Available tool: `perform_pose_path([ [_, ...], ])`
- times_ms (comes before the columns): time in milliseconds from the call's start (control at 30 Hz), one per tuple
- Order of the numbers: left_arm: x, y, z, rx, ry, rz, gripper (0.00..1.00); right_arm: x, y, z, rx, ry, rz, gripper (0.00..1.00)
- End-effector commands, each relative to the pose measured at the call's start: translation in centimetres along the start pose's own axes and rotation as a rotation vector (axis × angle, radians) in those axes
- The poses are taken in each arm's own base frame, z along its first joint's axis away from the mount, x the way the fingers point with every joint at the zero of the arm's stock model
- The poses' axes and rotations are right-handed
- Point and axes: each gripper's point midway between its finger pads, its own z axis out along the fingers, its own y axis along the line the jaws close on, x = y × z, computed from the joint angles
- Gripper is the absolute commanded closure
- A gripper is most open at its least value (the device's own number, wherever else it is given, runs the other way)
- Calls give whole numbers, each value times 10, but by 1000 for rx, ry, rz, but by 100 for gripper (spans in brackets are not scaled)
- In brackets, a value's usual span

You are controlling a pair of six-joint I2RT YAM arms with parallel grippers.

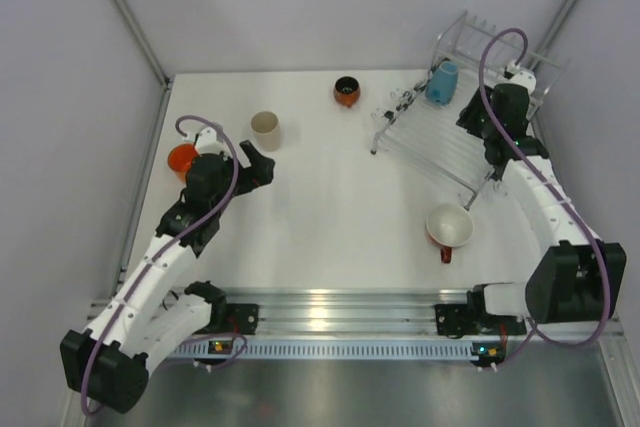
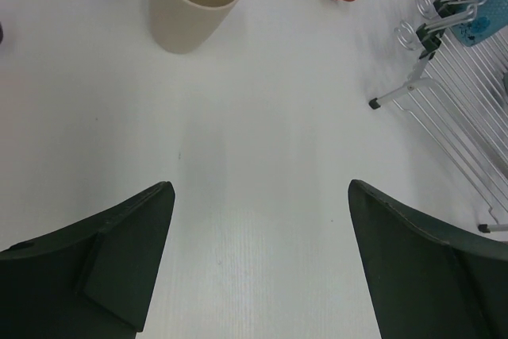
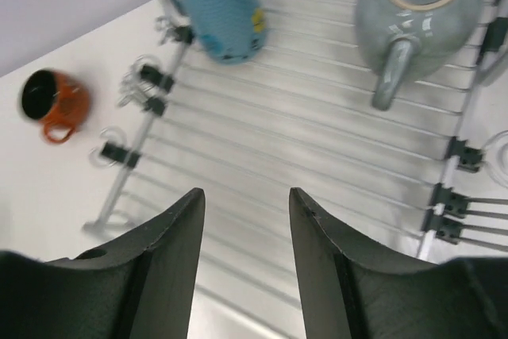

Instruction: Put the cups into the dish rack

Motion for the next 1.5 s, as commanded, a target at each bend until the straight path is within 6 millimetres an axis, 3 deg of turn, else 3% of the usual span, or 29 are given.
perform_pose_path([
  [0, -36, -6, -4, -52, -66, 22, 4, 4, 58, -38, -312, 2, 38, 53],
  [33, -32, -1, -1, -84, -35, 34, 4, 4, 69, -52, -368, -8, 30, 53],
  [133, -51, 4, 0, -164, -53, 59, 4, 18, 91, -74, -470, 3, 28, 53],
  [167, -45, 15, 5, -229, -12, 75, 4, 23, 100, -80, -510, 14, 25, 53],
  [200, -59, 18, 6, -288, -38, 81, 4, 31, 107, -86, -554, 33, 19, 53],
  [233, -61, 24, 9, -334, -30, 91, 4, 38, 117, -95, -589, 48, 7, 53],
  [267, -47, 42, 18, -415, 48, 115, 5, 42, 122, -100, -607, 53, 1, 53],
  [333, -60, 46, 23, -471, 55, 84, 7, 51, 135, -111, -659, 50, -18, 53],
  [400, -60, 67, 28, -556, 96, 51, 8, 63, 133, -107, -637, 52, -29, 53],
  [467, -74, 80, 28, -603, 66, 10, 8, 71, 135, -105, -632, 68, -38, 53],
  [567, -87, 103, 23, -677, 21, -49, 9, 73, 135, -104, -627, 86, -50, 53],
  [733, -92, 137, 19, -776, 31, -73, 14, 66, 139, -119, -679, 63, -39, 53],
  [833, -98, 159, 1, -908, -82, -201, 22, 64, 138, -122, -681, 59, -38, 53],
  [933, -95, 178, -8, -965, -136, -341, 23, 64, 137, -125, -688, 57, -38, 53],
  [1033, -79, 192, -14, -1032, -107, -460, 23, 63, 135, -127, -686, 50, -39, 53],
  [1200, -57, 215, -3, -1027, -14, -711, 23, 62, 132, -129, -682, 39, -41, 53],
  [1300, -59, 231, 5, -1031, 16, -799, 27, 61, 131, -130, -679, 37, -45, 53],
  [1367, -68, 231, 8, -1031, 12, -813, 28, 60, 131, -131, -678, 31, -48, 53],
  [1467, -57, 230, 13, -1040, 8, -916, 28, 62, 129, -128, -666, 34, -51, 53],
])
